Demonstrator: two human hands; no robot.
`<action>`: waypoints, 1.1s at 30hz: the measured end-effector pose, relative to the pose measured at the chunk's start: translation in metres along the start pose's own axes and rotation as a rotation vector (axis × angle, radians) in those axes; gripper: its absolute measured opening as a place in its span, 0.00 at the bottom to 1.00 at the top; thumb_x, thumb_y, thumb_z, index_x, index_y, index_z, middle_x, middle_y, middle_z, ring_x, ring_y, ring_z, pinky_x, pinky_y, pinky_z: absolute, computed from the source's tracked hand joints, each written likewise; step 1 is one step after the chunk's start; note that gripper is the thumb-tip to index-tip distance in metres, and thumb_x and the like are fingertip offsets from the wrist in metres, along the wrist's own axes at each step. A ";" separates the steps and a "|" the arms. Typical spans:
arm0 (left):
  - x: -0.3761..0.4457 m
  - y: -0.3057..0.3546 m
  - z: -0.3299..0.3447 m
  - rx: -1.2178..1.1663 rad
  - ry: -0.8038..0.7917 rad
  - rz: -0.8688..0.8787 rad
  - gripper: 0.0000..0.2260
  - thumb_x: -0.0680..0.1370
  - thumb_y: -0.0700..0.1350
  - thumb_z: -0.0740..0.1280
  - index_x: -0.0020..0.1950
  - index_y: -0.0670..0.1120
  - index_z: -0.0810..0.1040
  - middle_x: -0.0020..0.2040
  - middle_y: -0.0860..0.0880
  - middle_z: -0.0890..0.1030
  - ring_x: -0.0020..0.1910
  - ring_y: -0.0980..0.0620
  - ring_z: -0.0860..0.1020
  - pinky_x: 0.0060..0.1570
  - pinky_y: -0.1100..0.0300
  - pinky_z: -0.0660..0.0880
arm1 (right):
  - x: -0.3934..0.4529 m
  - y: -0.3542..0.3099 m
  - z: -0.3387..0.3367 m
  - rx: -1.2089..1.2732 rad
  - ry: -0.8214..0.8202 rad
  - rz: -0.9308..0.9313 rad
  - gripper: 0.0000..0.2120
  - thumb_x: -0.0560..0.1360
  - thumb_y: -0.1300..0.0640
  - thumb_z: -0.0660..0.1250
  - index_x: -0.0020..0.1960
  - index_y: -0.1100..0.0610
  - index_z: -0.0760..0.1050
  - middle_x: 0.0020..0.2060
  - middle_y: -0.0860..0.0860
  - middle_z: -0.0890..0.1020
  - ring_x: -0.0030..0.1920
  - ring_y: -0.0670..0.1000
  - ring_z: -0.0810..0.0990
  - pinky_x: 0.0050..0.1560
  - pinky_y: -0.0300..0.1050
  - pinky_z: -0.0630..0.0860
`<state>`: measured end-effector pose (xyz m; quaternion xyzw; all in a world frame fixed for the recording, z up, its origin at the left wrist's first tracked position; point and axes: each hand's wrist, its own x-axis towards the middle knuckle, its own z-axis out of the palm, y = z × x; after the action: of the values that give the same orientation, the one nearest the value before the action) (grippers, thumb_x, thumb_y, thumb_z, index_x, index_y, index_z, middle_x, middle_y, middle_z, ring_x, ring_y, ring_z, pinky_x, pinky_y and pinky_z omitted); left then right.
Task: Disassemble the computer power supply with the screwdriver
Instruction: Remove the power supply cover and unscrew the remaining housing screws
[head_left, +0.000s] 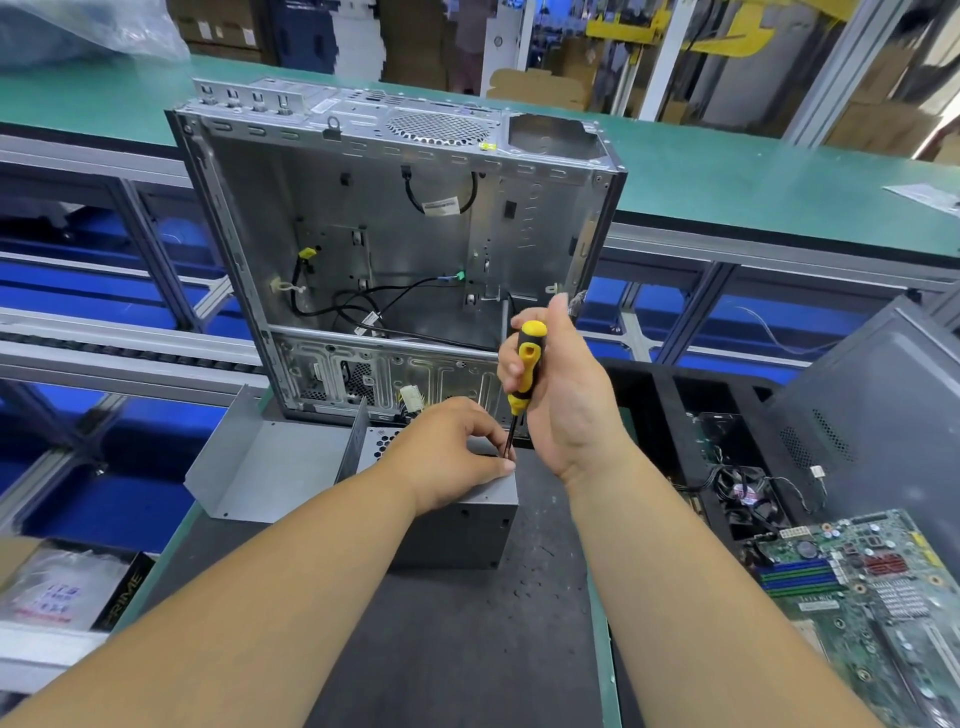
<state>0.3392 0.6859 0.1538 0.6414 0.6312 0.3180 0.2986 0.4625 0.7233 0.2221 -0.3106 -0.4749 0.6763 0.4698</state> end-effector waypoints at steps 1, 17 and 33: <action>0.000 0.000 0.000 -0.007 0.000 -0.003 0.06 0.69 0.48 0.78 0.37 0.57 0.82 0.49 0.55 0.77 0.53 0.56 0.76 0.61 0.51 0.72 | -0.001 0.000 0.000 -0.024 -0.005 -0.011 0.15 0.83 0.46 0.57 0.45 0.56 0.70 0.29 0.49 0.71 0.31 0.47 0.67 0.37 0.39 0.68; -0.002 0.000 0.000 0.067 -0.002 0.018 0.06 0.70 0.50 0.76 0.38 0.56 0.80 0.49 0.56 0.77 0.54 0.56 0.75 0.60 0.51 0.73 | 0.006 -0.004 0.001 0.000 0.081 0.111 0.23 0.85 0.44 0.52 0.46 0.58 0.77 0.29 0.49 0.73 0.30 0.46 0.69 0.37 0.40 0.68; -0.001 -0.001 -0.002 -0.007 -0.054 0.005 0.05 0.69 0.48 0.75 0.41 0.57 0.82 0.51 0.55 0.76 0.56 0.55 0.76 0.59 0.50 0.75 | -0.005 -0.011 -0.006 -0.015 -0.069 0.067 0.11 0.82 0.58 0.60 0.49 0.60 0.80 0.37 0.51 0.77 0.39 0.49 0.76 0.51 0.47 0.72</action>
<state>0.3371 0.6848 0.1538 0.6501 0.6203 0.3036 0.3169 0.4732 0.7215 0.2304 -0.3064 -0.4851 0.6985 0.4277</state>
